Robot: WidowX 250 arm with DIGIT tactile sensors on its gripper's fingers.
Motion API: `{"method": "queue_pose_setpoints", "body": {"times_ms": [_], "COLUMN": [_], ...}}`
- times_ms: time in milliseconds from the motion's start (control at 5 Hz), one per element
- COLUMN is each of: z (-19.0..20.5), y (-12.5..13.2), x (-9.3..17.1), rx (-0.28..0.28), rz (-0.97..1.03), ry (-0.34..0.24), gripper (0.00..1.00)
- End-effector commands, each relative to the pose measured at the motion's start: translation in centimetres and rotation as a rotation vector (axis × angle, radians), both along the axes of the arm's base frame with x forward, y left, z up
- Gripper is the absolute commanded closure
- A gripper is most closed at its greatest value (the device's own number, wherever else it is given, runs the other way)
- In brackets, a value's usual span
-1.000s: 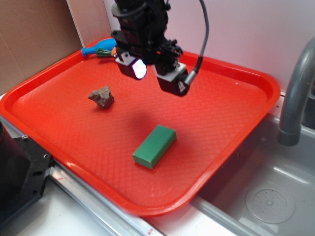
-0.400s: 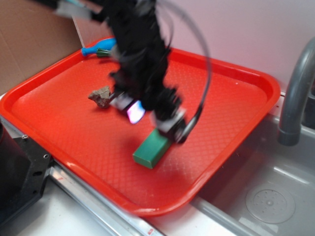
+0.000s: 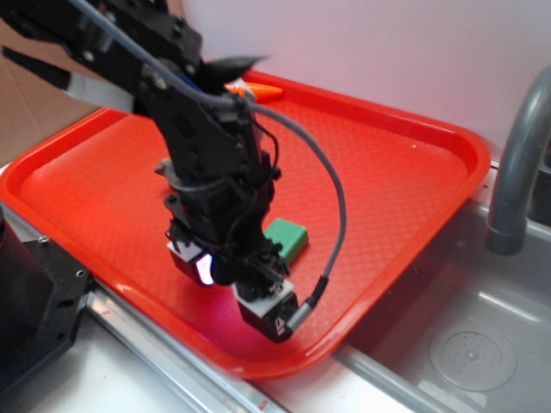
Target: Grab the green block.
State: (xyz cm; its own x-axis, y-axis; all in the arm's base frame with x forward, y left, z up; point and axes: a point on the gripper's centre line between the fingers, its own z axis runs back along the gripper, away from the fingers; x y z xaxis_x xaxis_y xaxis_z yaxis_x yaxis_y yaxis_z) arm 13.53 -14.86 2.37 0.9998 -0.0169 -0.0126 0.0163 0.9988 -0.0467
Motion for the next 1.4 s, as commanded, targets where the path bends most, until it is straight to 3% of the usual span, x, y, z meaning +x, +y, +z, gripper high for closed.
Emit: {"method": "queue_pose_setpoints", "body": {"times_ms": [0, 200, 400, 600, 1000, 1200], "z": [0.2, 0.1, -0.2, -0.5, -0.1, 4.9], "y": [1.2, 2.2, 2.1, 2.0, 2.2, 5.6], "x": [3.8, 4.7, 4.9, 4.4, 3.9, 3.7], "rx": [-0.026, -0.041, -0.08, -0.061, -0.046, -0.086], "rz": [0.001, 0.036, -0.074, -0.003, -0.017, -0.04], "ry": [-0.011, -0.008, 0.002, 0.012, 0.014, -0.049], "gripper": [0.0, 0.0, 0.0, 1.0, 1.0, 1.0]}}
